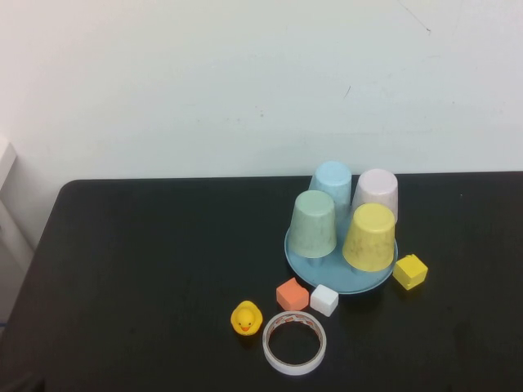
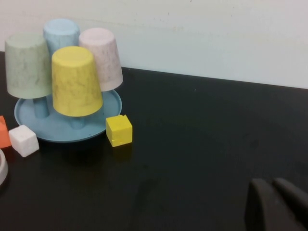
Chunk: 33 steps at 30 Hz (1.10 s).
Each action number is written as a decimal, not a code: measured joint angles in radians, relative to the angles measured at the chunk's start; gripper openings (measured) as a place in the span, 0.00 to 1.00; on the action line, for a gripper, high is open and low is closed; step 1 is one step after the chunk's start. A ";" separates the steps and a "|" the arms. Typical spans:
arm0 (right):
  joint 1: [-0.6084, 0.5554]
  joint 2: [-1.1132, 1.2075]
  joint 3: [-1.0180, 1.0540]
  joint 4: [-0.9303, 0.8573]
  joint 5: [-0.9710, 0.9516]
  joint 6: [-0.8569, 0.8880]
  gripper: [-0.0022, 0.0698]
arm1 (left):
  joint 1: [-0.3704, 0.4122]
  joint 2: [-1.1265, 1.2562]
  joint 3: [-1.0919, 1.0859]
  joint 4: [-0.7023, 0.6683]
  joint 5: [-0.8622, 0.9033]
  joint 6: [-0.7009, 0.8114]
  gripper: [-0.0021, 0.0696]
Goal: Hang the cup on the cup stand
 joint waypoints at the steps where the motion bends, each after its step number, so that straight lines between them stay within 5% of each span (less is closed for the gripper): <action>1: 0.000 0.000 0.000 0.000 0.000 0.000 0.03 | 0.065 -0.011 0.011 -0.045 -0.067 0.091 0.03; 4: 0.000 0.000 0.000 0.000 0.000 0.000 0.03 | 0.258 -0.050 0.058 -0.185 -0.248 0.309 0.03; 8: 0.000 0.000 0.000 0.000 0.000 0.000 0.03 | 0.477 -0.123 0.129 -0.270 -0.403 0.405 0.03; 14: 0.000 0.000 0.000 0.000 0.000 0.000 0.03 | 0.668 -0.230 0.192 -0.406 -0.381 0.471 0.03; 33: 0.000 0.000 0.000 0.000 0.000 0.000 0.03 | 0.625 -0.235 0.213 -0.513 -0.145 0.610 0.03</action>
